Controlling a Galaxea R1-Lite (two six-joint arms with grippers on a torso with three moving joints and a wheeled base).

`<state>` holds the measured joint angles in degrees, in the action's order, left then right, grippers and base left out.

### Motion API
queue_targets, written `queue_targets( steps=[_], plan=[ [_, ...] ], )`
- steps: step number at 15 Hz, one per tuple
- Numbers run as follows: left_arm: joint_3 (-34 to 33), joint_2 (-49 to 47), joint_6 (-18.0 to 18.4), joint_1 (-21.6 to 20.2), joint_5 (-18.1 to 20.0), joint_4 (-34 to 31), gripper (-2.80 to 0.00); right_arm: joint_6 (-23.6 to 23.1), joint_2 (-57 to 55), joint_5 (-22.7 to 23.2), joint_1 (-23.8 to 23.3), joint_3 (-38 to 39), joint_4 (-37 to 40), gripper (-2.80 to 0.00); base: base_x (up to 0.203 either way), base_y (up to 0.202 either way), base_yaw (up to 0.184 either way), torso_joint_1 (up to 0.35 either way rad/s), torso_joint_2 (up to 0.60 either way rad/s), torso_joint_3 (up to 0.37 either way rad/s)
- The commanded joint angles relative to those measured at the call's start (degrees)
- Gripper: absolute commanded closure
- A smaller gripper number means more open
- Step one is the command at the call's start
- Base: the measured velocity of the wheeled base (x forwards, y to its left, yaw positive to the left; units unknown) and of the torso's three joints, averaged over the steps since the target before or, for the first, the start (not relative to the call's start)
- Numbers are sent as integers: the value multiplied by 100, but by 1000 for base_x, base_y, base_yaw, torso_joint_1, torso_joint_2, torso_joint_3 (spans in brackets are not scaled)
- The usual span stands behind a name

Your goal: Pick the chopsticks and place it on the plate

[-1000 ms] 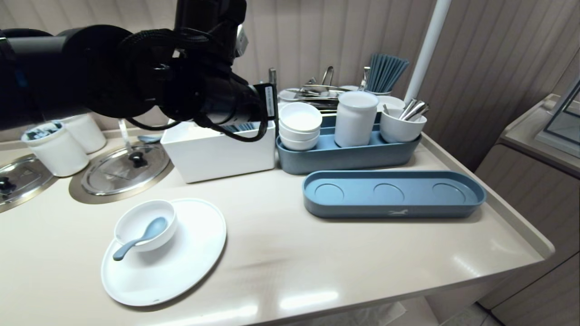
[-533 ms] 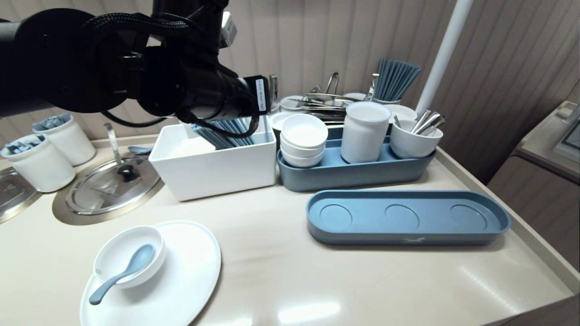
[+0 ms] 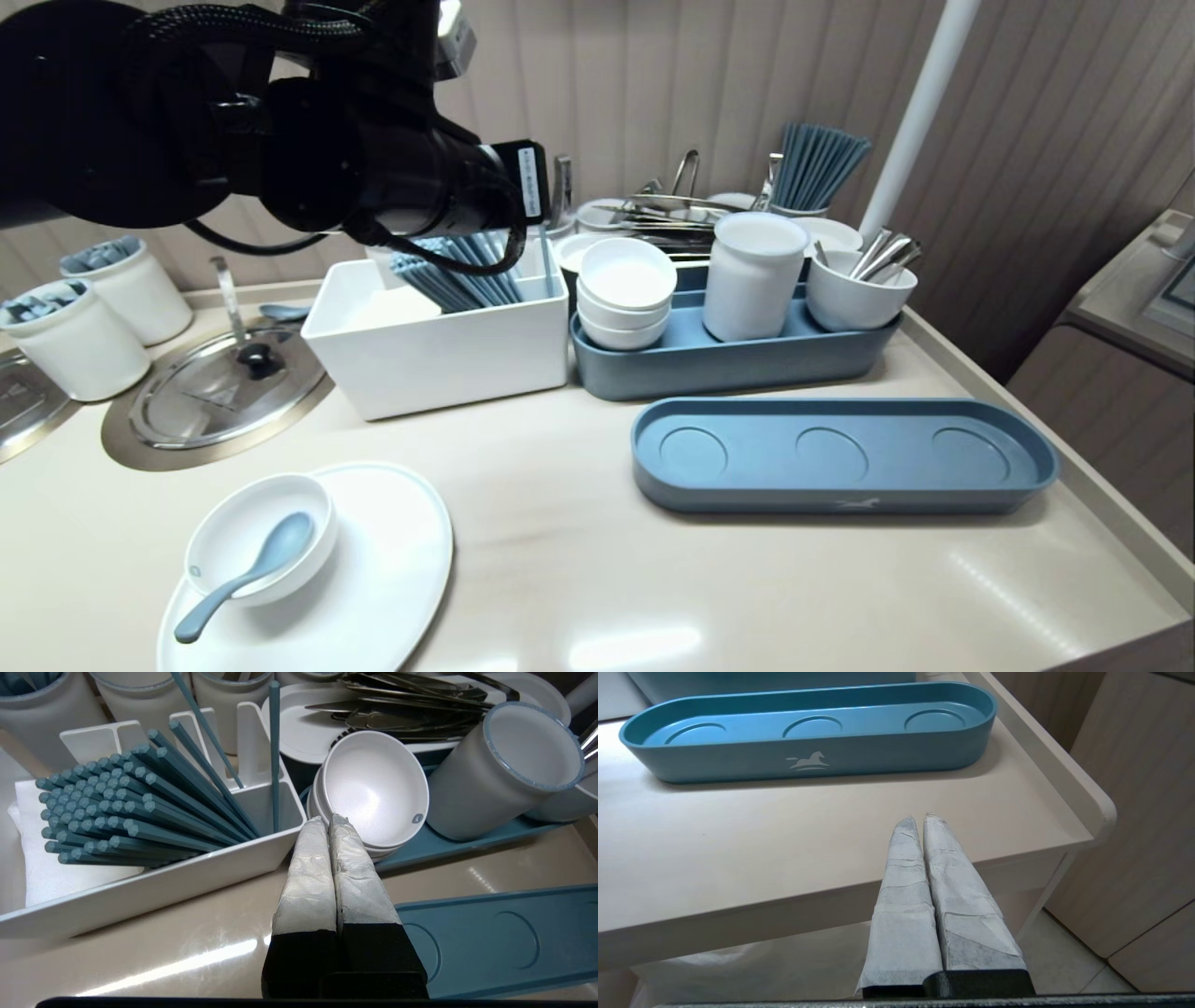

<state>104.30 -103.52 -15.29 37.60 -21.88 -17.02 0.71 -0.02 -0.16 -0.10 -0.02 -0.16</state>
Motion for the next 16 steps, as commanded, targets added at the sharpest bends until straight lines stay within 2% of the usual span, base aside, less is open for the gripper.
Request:
queue_targets(
  steps=[1,3,6,7,9,14,16],
  plan=[
    [20,-193,16,2,-80,265,0,0,-6,-2,1,-2,-2,0,0,0,0,0,0,0],
    [131,-524,221,9,-357,629,0,0,-6,-2,1,1,-2,0,0,0,0,0,0,0],
    [399,-979,265,-11,-602,721,0,0,-6,-2,1,0,-2,0,0,0,0,0,0,0],
    [488,-1120,266,-21,-747,834,-280,0,-2,-2,1,1,-2,0,0,0,0,0,0,0],
    [528,-1315,271,-36,-898,1290,-280,0,-6,-2,1,2,0,0,0,0,0,0,0,0],
    [603,-1863,299,-56,-912,1884,-280,0,-6,-2,1,2,-2,0,0,0,0,0,0,0],
    [646,-2198,524,-145,-914,2390,-280,0,-1,-2,1,2,-2,0,0,0,0,0,0,0]
  ],
)
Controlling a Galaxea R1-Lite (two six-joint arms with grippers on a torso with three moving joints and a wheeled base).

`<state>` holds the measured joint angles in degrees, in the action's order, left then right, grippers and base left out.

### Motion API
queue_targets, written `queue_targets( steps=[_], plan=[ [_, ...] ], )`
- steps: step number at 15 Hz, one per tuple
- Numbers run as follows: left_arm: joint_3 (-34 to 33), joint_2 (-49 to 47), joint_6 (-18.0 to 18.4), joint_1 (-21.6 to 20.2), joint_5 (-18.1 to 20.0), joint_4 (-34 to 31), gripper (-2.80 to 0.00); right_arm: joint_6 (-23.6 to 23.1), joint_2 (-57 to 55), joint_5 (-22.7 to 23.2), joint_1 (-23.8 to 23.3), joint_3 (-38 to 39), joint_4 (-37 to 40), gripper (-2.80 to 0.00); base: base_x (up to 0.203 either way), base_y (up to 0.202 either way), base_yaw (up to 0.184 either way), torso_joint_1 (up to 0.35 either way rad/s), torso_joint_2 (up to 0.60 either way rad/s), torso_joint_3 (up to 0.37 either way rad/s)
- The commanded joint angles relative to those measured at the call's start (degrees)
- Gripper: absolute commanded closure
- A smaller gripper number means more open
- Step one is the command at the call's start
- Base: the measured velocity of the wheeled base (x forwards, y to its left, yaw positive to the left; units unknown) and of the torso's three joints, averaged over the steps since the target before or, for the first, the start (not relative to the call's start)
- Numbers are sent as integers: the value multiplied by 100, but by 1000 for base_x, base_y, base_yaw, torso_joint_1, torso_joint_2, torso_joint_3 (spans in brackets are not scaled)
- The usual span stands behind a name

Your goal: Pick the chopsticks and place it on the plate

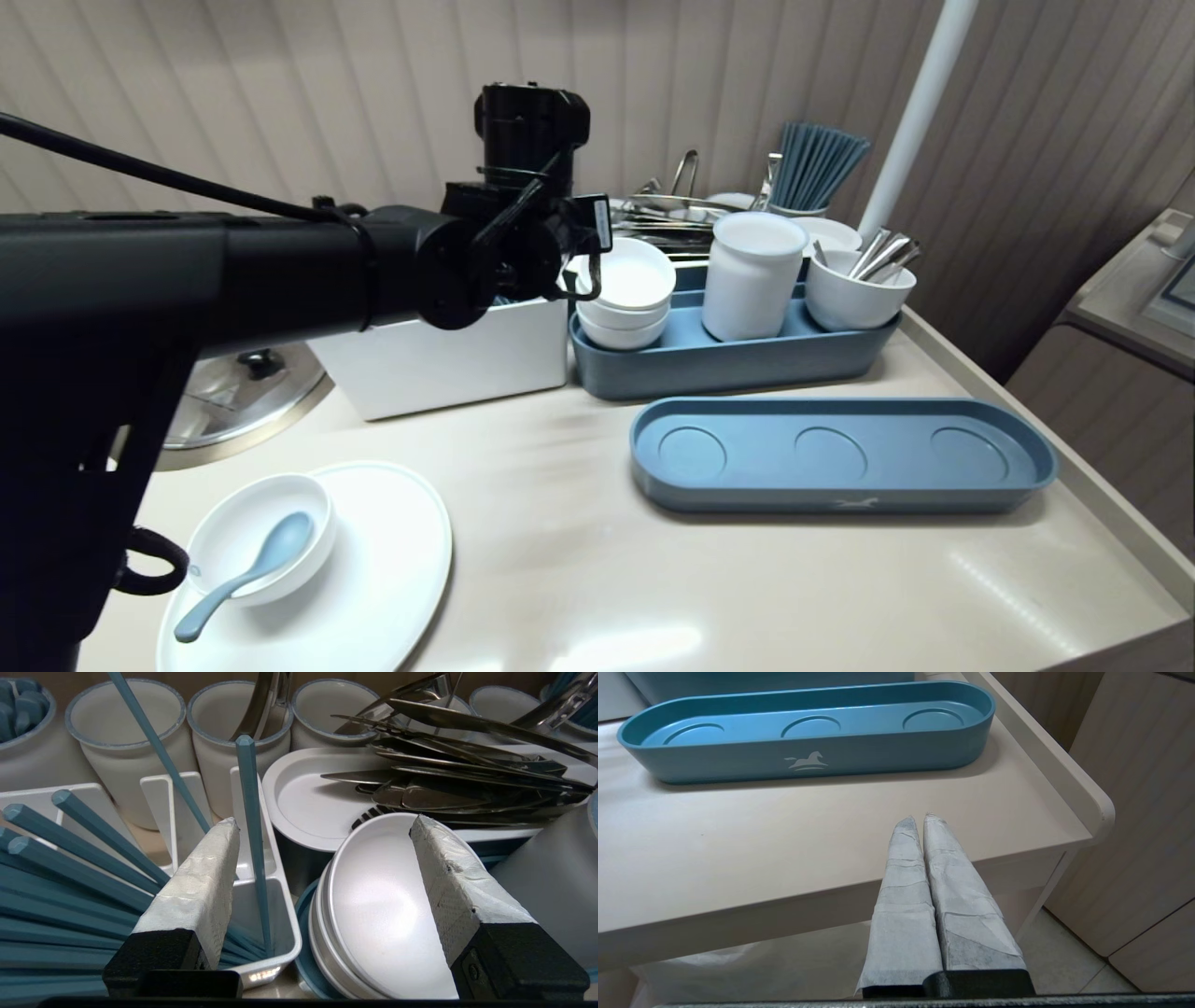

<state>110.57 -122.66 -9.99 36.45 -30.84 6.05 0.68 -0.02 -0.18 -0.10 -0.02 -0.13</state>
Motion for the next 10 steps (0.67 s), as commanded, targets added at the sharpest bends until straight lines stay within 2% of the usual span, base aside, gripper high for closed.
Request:
queue_targets(
  steps=[1,5,6,8,10],
  plan=[
    [30,-400,83,-87,-18,436,-280,2,2,0,1,2,-4,0,0,0,0,0,0,0],
    [49,-718,178,-268,-1,1032,-280,2,-6,0,1,2,-4,0,0,0,0,0,0,0],
    [64,-831,248,-325,14,1220,0,2,-6,0,1,2,-4,0,0,0,0,0,0,0],
    [78,-996,434,-428,58,1601,0,2,2,0,1,2,-3,0,0,0,0,0,0,0],
    [87,-1069,470,-481,87,1688,0,2,1,0,1,2,1,0,0,0,0,0,0,0]
  ],
)
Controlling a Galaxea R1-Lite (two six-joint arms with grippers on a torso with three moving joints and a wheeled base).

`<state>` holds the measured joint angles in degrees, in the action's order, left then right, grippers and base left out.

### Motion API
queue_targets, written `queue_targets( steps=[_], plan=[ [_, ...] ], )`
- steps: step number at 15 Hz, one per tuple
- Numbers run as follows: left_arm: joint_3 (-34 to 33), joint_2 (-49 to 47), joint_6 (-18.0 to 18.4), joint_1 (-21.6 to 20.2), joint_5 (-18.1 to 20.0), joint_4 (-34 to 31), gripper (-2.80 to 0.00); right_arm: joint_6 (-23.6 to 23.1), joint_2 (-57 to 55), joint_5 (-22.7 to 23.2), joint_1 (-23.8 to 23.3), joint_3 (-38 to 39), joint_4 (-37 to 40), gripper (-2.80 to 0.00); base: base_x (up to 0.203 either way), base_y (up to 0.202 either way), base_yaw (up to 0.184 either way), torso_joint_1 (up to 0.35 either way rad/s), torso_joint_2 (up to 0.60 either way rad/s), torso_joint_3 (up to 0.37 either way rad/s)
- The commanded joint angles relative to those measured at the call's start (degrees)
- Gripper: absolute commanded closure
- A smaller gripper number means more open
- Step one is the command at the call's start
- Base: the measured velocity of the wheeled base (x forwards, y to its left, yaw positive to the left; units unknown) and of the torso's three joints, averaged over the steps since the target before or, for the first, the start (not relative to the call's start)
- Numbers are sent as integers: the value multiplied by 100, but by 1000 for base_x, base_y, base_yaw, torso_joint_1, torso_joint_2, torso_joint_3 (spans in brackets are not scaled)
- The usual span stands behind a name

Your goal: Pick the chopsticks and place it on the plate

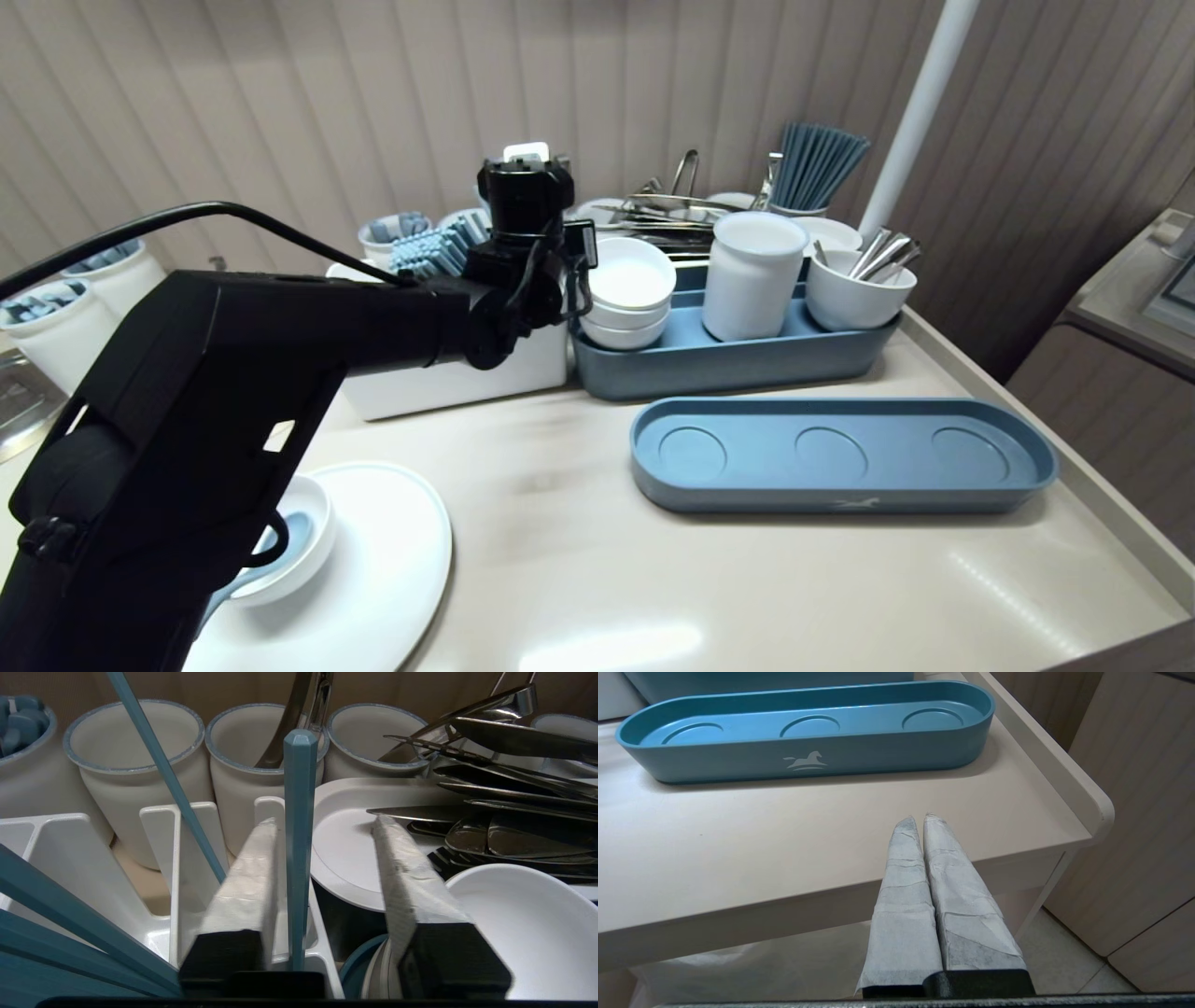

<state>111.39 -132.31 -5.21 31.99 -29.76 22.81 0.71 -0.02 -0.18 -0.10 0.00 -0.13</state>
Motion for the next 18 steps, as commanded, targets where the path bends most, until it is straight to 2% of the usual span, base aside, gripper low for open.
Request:
queue_targets(
  steps=[1,8,13,18],
  plan=[
    [6,-111,-7,-35,-10,14,0,0,2,1,1,0,-4,0,0,0,0,0,0,0],
    [-1,132,-16,-45,43,38,0,0,2,1,1,-5,-4,0,0,0,0,0,0,0],
    [-78,1096,-19,-16,19,-130,0,0,-4,1,1,-8,-4,0,0,0,0,0,0,0],
    [-97,2115,-24,83,23,-618,0,0,-6,1,1,-1,-4,0,0,0,0,0,0,0]
  ],
)
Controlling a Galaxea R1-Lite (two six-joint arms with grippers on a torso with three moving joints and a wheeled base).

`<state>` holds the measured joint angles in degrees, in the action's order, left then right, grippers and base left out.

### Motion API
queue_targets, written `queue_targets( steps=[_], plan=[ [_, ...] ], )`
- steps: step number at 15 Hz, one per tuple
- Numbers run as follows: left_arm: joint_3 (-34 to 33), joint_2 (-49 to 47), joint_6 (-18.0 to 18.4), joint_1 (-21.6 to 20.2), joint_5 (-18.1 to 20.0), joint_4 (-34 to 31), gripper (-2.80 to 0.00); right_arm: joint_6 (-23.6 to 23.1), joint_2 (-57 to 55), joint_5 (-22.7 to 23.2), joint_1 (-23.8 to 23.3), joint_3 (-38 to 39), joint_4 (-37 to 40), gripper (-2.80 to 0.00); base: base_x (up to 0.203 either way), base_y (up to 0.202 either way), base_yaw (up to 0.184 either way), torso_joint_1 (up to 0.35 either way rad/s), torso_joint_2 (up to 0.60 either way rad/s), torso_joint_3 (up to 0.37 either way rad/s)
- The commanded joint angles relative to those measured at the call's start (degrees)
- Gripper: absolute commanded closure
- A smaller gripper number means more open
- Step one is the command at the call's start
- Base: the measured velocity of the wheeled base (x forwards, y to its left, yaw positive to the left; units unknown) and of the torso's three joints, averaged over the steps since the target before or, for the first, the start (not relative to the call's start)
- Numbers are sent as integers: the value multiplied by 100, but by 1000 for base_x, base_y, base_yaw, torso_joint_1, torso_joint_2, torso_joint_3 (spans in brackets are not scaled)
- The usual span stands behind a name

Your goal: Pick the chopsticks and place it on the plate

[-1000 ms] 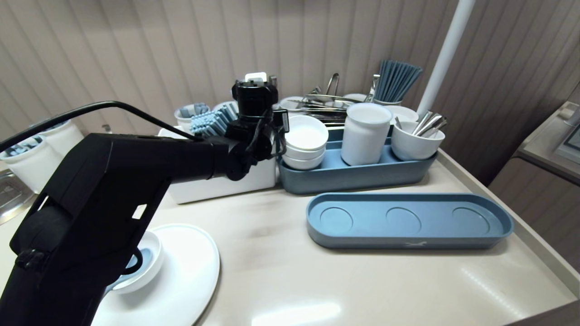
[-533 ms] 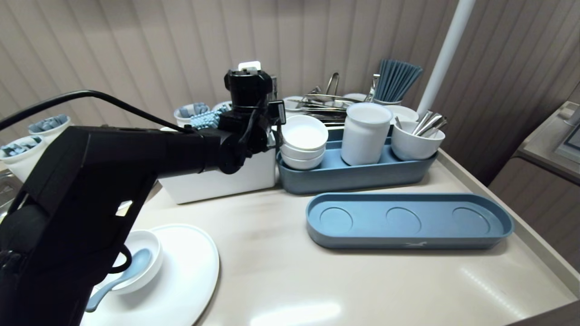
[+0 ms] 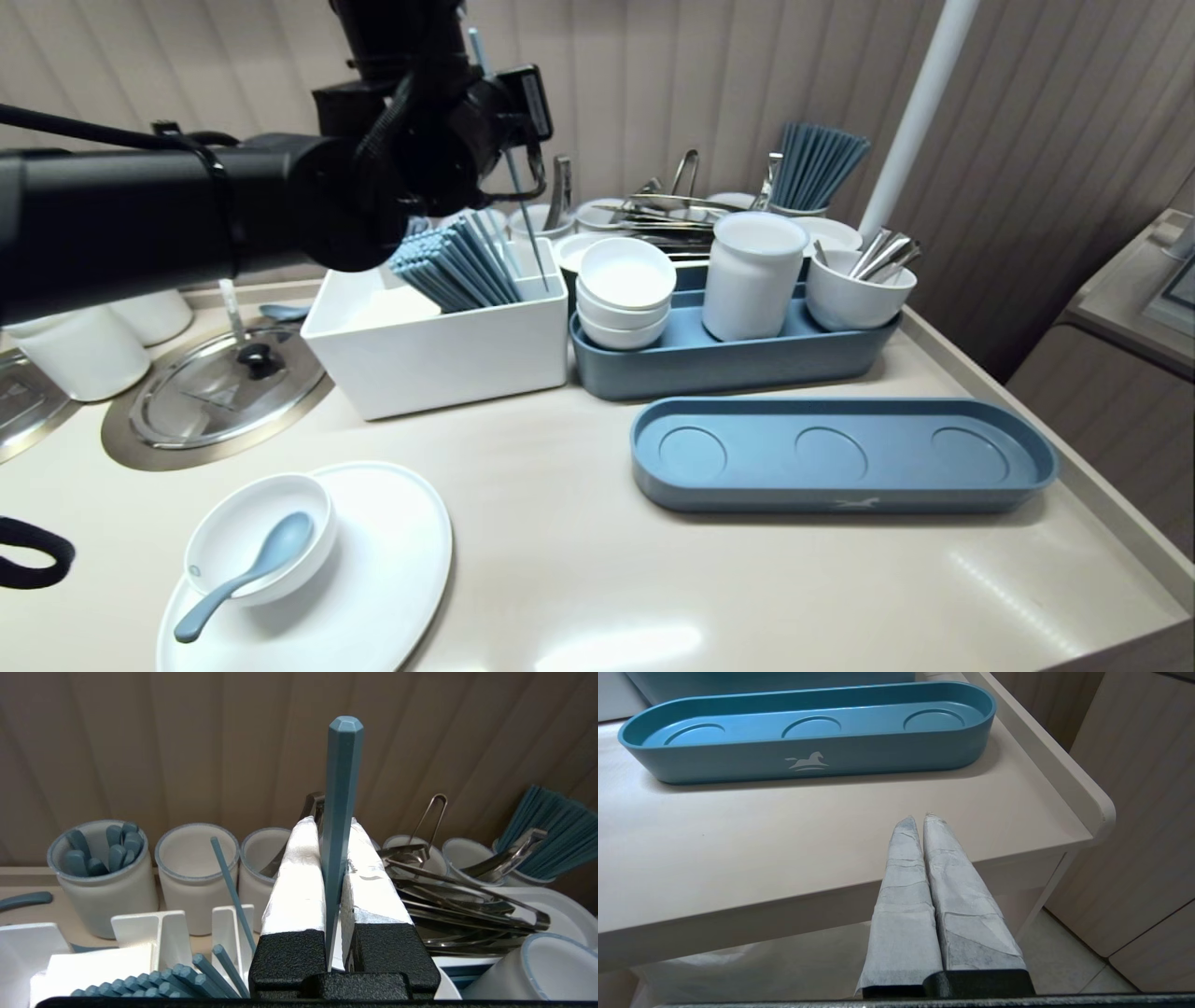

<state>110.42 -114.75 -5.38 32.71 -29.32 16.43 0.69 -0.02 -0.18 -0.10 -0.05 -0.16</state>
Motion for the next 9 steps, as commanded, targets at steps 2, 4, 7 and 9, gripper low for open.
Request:
queue_targets(
  steps=[2,4,7,9],
  plan=[
    [-3,785,-7,15,-9,-194,0,1,2,0,1,5,-2,0,0,0,0,0,0,0],
    [-7,1281,-7,16,27,-669,0,1,2,0,1,5,0,0,0,0,0,0,0,0],
    [-86,1976,-27,5,105,-2011,0,1,-1,0,1,5,-2,0,0,0,0,0,0,0],
    [-206,2299,-25,-33,214,-2833,0,1,0,0,1,5,-2,0,0,0,0,0,0,0]
  ],
)
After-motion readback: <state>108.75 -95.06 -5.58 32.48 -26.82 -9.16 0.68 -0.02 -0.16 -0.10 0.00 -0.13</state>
